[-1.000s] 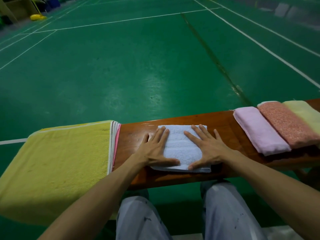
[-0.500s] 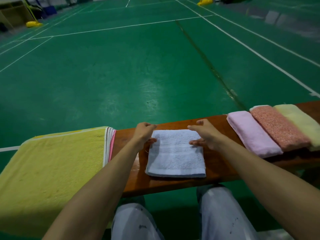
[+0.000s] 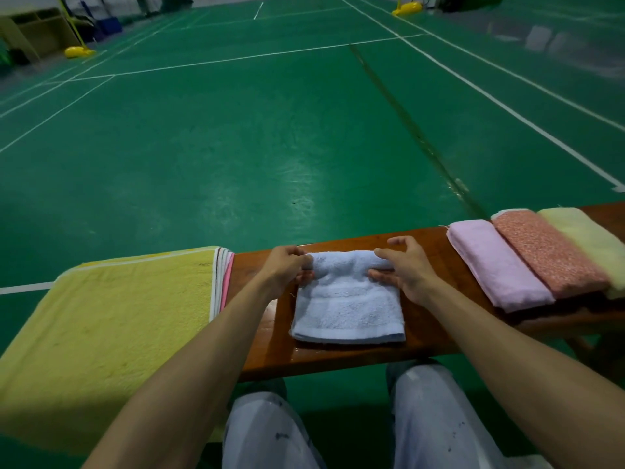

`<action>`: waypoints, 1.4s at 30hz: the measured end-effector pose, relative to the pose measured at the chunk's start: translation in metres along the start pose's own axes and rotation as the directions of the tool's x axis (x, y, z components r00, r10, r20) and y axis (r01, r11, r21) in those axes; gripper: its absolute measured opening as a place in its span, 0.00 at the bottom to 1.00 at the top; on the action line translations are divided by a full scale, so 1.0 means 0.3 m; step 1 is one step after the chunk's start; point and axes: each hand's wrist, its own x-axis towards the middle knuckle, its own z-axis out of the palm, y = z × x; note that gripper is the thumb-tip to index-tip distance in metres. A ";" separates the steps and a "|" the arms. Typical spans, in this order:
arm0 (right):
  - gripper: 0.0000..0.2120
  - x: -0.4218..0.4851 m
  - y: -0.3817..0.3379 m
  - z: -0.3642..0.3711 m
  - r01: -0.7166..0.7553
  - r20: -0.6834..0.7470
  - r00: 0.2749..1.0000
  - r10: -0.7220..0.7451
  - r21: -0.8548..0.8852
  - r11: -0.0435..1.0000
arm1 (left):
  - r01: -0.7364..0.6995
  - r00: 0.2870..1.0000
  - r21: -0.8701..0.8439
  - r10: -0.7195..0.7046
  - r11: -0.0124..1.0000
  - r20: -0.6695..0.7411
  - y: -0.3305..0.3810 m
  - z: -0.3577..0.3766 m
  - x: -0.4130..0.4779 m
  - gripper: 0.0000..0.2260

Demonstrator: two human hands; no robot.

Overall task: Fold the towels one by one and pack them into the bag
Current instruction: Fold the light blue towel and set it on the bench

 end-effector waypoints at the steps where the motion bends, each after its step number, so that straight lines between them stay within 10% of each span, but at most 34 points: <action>1: 0.18 -0.009 0.005 0.000 0.012 0.001 1.000 -0.012 0.010 1.000 | -0.006 1.000 0.011 0.006 1.000 -0.003 0.001 -0.001 -0.014 0.06; 11: 0.14 -0.130 0.018 -0.008 0.048 -0.029 0.998 -0.047 0.039 0.998 | 0.022 0.992 -0.204 -0.046 0.979 -0.114 -0.057 0.016 -0.124 0.11; 16: 0.17 -0.180 0.058 -0.004 0.115 -0.087 0.988 -0.127 -0.137 0.984 | -0.079 0.969 -0.074 0.059 0.994 -0.238 -0.098 0.028 -0.167 0.08; 30: 0.20 -0.228 0.146 -0.043 0.199 -0.003 0.961 -0.275 -0.680 0.705 | -0.225 0.973 0.369 0.231 0.902 0.029 -0.190 -0.004 -0.281 0.16; 38: 0.20 -0.251 0.139 -0.036 0.219 0.088 0.921 -0.380 -0.922 0.318 | -0.253 0.922 0.698 0.386 0.670 -0.037 -0.161 0.044 -0.288 0.11; 42: 0.19 -0.233 0.160 -0.034 0.249 0.122 0.922 -0.369 -0.914 0.320 | -0.436 0.761 0.875 0.605 0.211 0.234 -0.196 0.126 -0.251 0.21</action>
